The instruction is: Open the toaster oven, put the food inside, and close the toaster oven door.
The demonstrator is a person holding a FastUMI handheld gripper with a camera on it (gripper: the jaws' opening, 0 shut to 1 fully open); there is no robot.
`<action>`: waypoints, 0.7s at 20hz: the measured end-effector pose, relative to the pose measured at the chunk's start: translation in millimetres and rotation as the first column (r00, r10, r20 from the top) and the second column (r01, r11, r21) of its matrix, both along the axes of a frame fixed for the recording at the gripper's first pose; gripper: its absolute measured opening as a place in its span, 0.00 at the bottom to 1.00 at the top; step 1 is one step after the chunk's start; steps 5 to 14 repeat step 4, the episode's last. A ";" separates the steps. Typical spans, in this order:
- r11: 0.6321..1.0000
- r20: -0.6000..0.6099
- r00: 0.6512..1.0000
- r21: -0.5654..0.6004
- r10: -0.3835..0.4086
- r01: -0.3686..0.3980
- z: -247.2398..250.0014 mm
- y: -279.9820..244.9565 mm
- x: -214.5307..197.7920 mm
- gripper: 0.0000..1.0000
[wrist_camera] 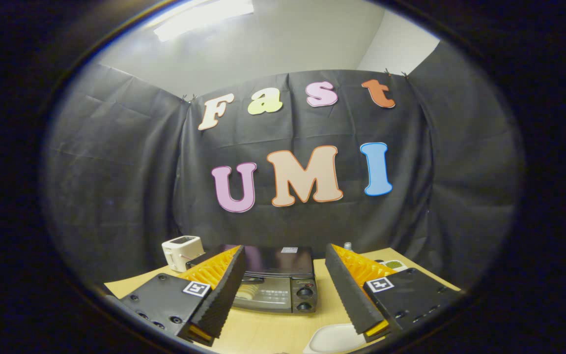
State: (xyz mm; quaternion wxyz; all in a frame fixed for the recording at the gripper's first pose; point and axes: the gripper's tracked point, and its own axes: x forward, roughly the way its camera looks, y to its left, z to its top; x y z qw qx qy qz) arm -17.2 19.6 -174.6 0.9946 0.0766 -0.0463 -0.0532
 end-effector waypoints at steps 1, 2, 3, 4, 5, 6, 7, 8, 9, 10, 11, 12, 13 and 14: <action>1.000 -0.006 1.000 -0.005 -0.006 0.006 0.1 -5.2 -3.0 0.99; 1.000 -0.010 1.000 -0.012 -0.020 0.020 0.2 -11.2 -6.1 0.99; 0.999 -0.009 0.999 -0.013 -0.033 0.033 1.5 -16.3 -8.5 0.99; 0.999 -0.005 0.999 -0.009 -0.040 0.040 2.6 -17.2 -9.2 0.99; 0.999 -0.005 0.999 -0.009 -0.040 0.040 2.6 -17.2 -9.2 0.99; 0.999 -0.005 0.999 -0.009 -0.040 0.040 2.6 -17.2 -9.2 0.99; 0.999 -0.005 0.999 -0.009 -0.040 0.040 2.6 -17.2 -9.2 0.99; 0.999 -0.005 0.999 -0.009 -0.040 0.040 2.6 -17.2 -9.2 0.99; 0.999 -0.005 0.999 -0.009 -0.040 0.040 2.6 -17.2 -9.2 0.99; 0.999 -0.005 0.999 -0.009 -0.040 0.040 2.6 -17.2 -9.2 0.99; 0.999 -0.005 0.999 -0.009 -0.040 0.040 2.6 -17.2 -9.2 0.99; 0.999 -0.005 0.999 -0.009 -0.040 0.040 2.6 -17.2 -9.2 0.99; 0.999 -0.005 0.999 -0.009 -0.040 0.040 2.6 -17.2 -9.2 0.99; 0.999 -0.005 0.999 -0.009 -0.040 0.040 2.6 -17.2 -9.2 0.99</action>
